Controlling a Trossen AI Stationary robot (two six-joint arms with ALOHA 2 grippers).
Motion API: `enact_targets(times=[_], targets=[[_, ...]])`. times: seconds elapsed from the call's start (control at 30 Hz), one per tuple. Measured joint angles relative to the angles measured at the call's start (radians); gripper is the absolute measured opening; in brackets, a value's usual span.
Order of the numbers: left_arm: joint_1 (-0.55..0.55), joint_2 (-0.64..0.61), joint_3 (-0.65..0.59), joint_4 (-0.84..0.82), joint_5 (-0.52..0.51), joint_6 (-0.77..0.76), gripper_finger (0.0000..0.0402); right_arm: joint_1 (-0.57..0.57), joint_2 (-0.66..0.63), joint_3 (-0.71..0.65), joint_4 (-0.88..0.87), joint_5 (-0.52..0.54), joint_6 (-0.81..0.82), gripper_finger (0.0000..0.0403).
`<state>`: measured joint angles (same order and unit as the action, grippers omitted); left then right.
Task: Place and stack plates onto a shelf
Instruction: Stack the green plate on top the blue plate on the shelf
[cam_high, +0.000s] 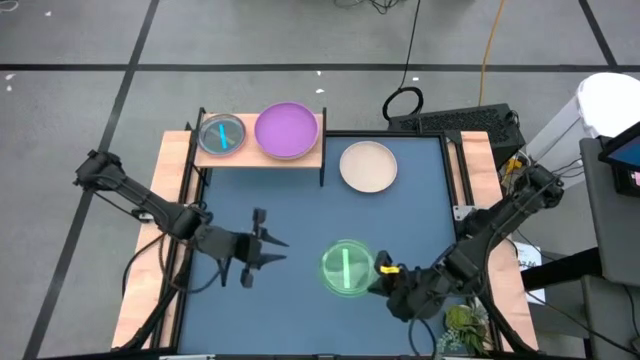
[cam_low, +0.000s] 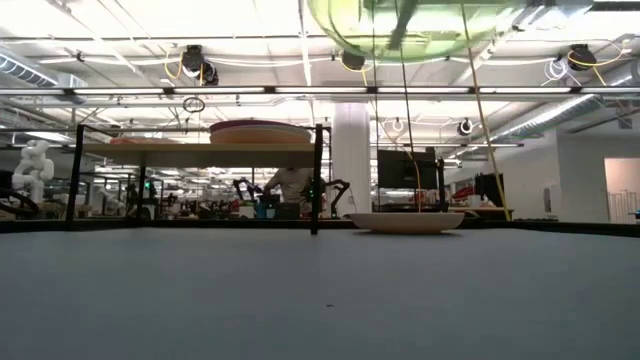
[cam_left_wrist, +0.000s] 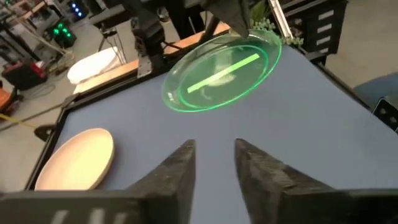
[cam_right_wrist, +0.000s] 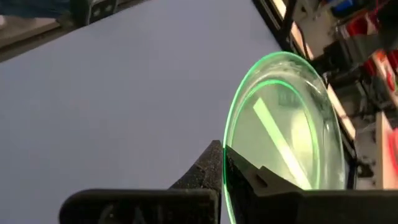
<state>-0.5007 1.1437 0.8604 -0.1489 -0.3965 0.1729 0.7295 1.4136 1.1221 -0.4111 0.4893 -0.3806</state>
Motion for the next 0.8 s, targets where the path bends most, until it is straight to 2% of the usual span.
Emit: enact_targets(times=[0.2, 0.3, 0.53, 0.8], targets=[[0.000, 0.073, 0.000, 0.068, 0.002, 0.060, 0.0227, -0.075, 0.000, 0.000, 0.050, -0.104, -0.089, 0.0000], [-0.007, 0.105, 0.000, 0.082, 0.003, 0.076, 0.0252, -0.111, 0.000, -0.005, 0.078, -0.160, -0.106, 0.0000], [-0.072, 0.227, 0.000, 0.155, 0.006, 0.355, 0.0225, -0.180, 0.000, -0.070, 0.183, -0.322, -0.128, 0.0000], [-0.085, 0.278, 0.000, 0.188, 0.007, 0.477, 0.0197, -0.239, 0.000, -0.159, 0.304, -0.425, -0.136, 0.0000]])
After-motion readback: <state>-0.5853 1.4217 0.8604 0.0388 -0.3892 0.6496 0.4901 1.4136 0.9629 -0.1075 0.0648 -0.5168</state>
